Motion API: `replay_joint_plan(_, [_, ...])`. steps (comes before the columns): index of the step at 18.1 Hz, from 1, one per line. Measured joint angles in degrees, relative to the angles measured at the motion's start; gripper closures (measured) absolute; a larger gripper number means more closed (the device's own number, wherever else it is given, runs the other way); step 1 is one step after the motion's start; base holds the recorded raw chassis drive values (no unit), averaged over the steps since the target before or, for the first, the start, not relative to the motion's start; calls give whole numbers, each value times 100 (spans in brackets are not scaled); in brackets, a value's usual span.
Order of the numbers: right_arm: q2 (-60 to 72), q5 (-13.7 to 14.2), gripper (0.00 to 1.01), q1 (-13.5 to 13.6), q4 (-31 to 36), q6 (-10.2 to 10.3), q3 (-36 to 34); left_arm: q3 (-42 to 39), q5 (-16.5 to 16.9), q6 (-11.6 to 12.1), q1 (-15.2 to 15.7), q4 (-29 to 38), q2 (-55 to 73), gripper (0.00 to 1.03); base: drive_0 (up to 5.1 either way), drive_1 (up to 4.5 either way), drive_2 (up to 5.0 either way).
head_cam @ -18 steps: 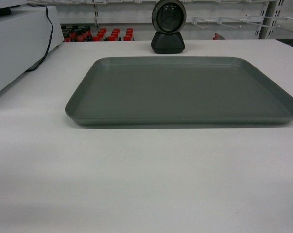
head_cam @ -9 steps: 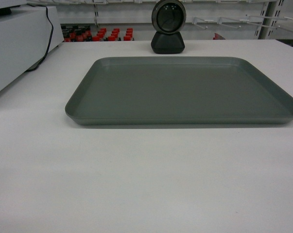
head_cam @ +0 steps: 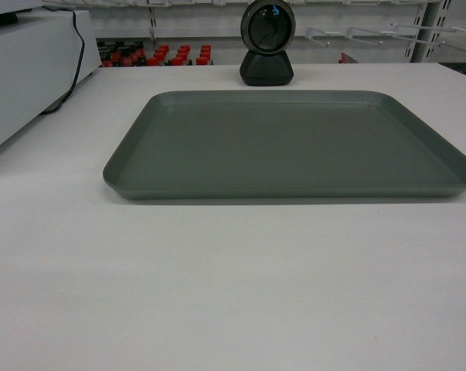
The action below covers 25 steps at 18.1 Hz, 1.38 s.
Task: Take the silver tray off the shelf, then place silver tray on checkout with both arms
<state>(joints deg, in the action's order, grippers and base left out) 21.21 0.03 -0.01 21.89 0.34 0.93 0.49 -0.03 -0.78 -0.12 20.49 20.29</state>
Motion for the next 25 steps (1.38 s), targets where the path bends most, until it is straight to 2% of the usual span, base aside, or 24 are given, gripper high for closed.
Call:
replay_joint_plan(11, [-1104, 0, 99, 0, -1167, 0, -22, 2, 2, 0, 0, -1128, -1080, 101, 0, 0, 0])
replay_joint_plan(12, [-1187, 0, 99, 0, -1274, 0, -22, 9, 0, 0, 0, -1755, -1515, 101, 0, 0, 0])
replay_joint_plan(13, [-1598, 0, 99, -2, -1919, 0, -17, 4, 4, 2, 0, -2127, -1897, 101, 0, 0, 0])
replay_joint_plan(14, [-2046, -4, 99, 0, -2214, 0, -17, 31, -9, 0, 0, -1974, -1967, 101, 0, 0, 0])
replay_joint_plan(20, [-2098, 2, 99, 0, -2210, 0, -20, 4, 2, 0, 11, -2072, -1971, 101, 0, 0, 0])
replay_joint_plan(21, [-2098, 2, 95, 0, -2210, -11, -20, 4, 2, -2, 11, -2072, -1971, 95, 0, 0, 0])
replay_joint_plan(25, [-2098, 2, 53, 0, -2210, -13, -20, 4, 2, -2, 11, -2070, -1971, 53, 0, 0, 0])
